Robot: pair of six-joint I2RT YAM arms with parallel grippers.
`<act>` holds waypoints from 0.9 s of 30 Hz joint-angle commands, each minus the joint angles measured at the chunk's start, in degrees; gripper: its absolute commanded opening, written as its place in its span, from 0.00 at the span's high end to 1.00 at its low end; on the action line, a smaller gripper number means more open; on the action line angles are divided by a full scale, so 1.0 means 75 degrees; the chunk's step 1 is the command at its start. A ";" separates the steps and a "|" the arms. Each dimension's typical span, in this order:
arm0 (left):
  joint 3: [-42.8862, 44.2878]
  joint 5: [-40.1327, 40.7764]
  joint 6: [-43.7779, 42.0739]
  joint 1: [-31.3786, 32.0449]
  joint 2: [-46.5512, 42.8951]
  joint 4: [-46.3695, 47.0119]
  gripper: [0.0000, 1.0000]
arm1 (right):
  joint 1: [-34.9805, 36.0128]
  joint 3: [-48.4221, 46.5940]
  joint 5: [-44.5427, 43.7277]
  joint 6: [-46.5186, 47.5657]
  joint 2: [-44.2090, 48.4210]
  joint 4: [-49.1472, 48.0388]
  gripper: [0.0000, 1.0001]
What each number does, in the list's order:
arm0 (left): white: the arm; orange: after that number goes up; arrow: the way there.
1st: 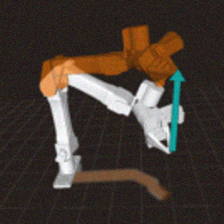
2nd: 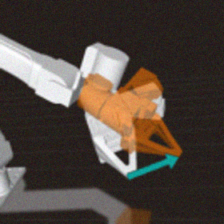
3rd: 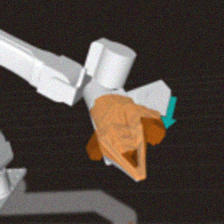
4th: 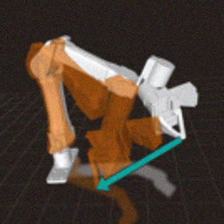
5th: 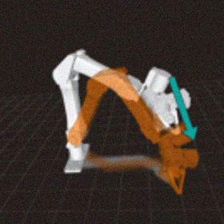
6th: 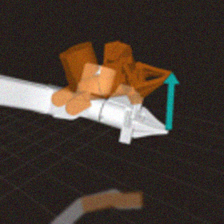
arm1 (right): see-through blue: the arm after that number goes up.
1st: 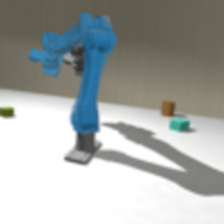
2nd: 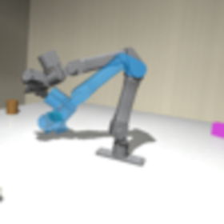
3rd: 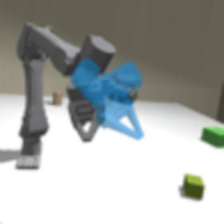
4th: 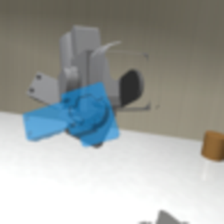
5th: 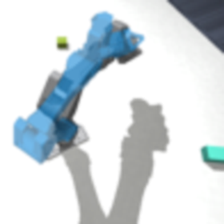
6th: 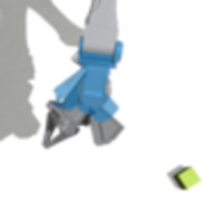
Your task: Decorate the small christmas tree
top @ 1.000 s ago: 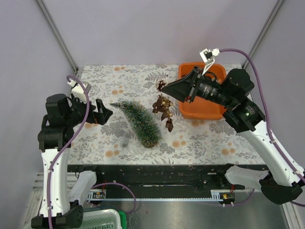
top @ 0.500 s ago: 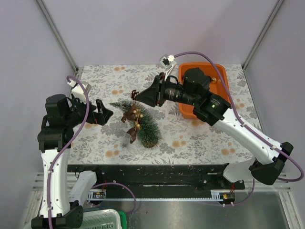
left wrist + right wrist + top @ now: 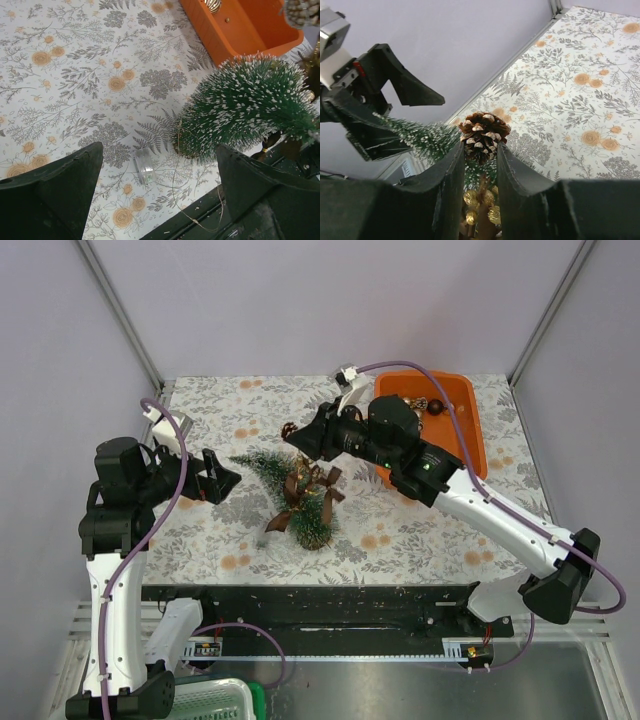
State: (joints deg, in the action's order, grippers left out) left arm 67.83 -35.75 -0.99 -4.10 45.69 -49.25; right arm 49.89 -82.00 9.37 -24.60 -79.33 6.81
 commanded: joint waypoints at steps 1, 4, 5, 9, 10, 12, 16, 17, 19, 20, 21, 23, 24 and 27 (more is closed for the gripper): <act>0.0026 -0.0495 0.0039 -0.0040 -0.0127 0.0462 0.01 | 0.0063 0.0186 -0.0569 0.0128 -0.0086 -0.0708 0.69; -0.0033 -0.0601 0.0050 -0.0040 -0.0139 0.0497 0.01 | 0.0063 0.0444 -0.0534 -0.0001 -0.0145 -0.0826 0.68; -0.0033 -0.0613 0.0051 -0.0040 -0.0139 0.0532 0.01 | 0.0063 0.0537 -0.0534 -0.0048 -0.0157 -0.1081 0.67; -0.0009 -0.0730 0.0097 -0.0040 -0.0116 0.0556 0.01 | 0.0075 0.0644 -0.0417 -0.0118 -0.0274 -0.1084 0.64; -0.0009 -0.0741 0.0097 -0.0040 -0.0127 0.0567 0.01 | 0.0063 0.0632 -0.0336 -0.0118 -0.0309 -0.1072 0.63; 0.0002 -0.0765 0.0097 -0.0040 -0.0104 0.0579 0.01 | 0.0063 0.0644 -0.0183 -0.0153 -0.0379 -0.1060 0.61; -0.0021 -0.0812 0.0097 -0.0040 -0.0081 0.0637 0.01 | 0.0063 0.0667 -0.0030 -0.0212 -0.0438 -0.0990 0.53; -0.0021 -0.0823 0.0097 -0.0051 -0.0069 0.0649 0.01 | 0.0063 0.0702 -0.0030 -0.0224 -0.0450 -0.0990 0.49; -0.0032 -0.0847 0.0097 -0.0040 -0.0034 0.0673 0.01 | 0.0063 0.0737 -0.0135 -0.0224 -0.0427 -0.0967 0.42; -0.0021 -0.0870 0.0097 -0.0040 -0.0045 0.0684 0.01 | 0.0063 0.0738 -0.0217 -0.0201 -0.0427 -0.0955 0.38; -0.0033 -0.0870 0.0097 -0.0028 -0.0034 0.0696 0.01 | 0.0063 0.0726 -0.0334 -0.0154 -0.0427 -0.0955 0.36; -0.0044 -0.0894 0.0097 -0.0040 -0.0022 0.0696 0.01 | 0.0063 0.0679 -0.0649 -0.0084 -0.0380 -0.0569 0.29; -0.0033 -0.0894 0.0097 -0.0040 -0.0010 0.0708 0.01 | 0.0051 0.0656 -0.0732 -0.0025 -0.0380 -0.0510 0.27; -0.0068 -0.0882 0.0097 -0.0040 -0.0010 0.0731 0.01 | 0.0040 0.0445 -0.1002 0.0162 -0.0333 -0.0264 0.24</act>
State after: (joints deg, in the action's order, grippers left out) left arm 67.75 -40.58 -0.73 -4.10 45.58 -46.63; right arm 49.89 -76.64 5.52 -25.54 -82.78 3.38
